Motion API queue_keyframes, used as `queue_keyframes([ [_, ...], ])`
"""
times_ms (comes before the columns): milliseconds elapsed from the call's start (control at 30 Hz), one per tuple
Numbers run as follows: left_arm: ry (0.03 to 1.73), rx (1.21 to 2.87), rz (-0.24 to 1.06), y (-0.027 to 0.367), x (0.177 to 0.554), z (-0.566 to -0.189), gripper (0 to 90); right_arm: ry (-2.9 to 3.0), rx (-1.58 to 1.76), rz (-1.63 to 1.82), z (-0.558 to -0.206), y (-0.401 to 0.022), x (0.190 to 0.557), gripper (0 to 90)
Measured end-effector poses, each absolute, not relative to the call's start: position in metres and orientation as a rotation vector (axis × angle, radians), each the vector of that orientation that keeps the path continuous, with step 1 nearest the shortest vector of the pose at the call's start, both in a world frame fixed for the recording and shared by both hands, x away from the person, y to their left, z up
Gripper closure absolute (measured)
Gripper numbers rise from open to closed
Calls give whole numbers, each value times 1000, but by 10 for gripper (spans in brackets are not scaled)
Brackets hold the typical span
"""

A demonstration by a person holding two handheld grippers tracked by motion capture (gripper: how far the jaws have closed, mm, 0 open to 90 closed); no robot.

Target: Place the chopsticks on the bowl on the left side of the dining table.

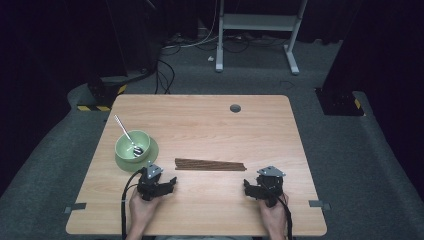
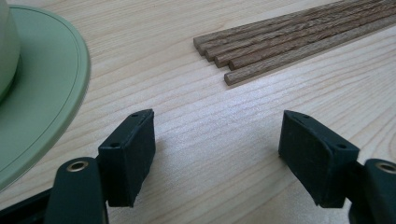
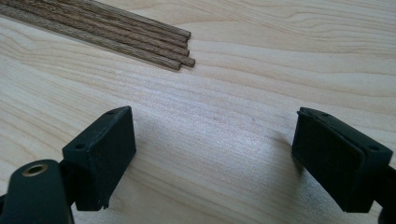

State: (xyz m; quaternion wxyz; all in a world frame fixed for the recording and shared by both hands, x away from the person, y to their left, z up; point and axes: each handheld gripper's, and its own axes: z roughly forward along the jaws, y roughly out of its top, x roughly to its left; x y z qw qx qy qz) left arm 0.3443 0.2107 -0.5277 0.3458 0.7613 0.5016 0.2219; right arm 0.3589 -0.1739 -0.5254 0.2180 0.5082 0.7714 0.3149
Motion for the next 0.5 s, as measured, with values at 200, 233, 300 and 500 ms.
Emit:
queue_keyframes([
  [200,1306,1974,578,210,344,-528,272,2133,1414,874,-525,-174,358,133],
  [233,1306,1974,578,210,344,-528,271,2133,1414,874,-525,-174,358,133],
  [300,1306,1975,581,210,344,-528,268,2134,1415,872,-525,-174,357,134],
  [500,1312,1968,574,210,345,-528,245,2133,1413,872,-525,-174,357,134],
])
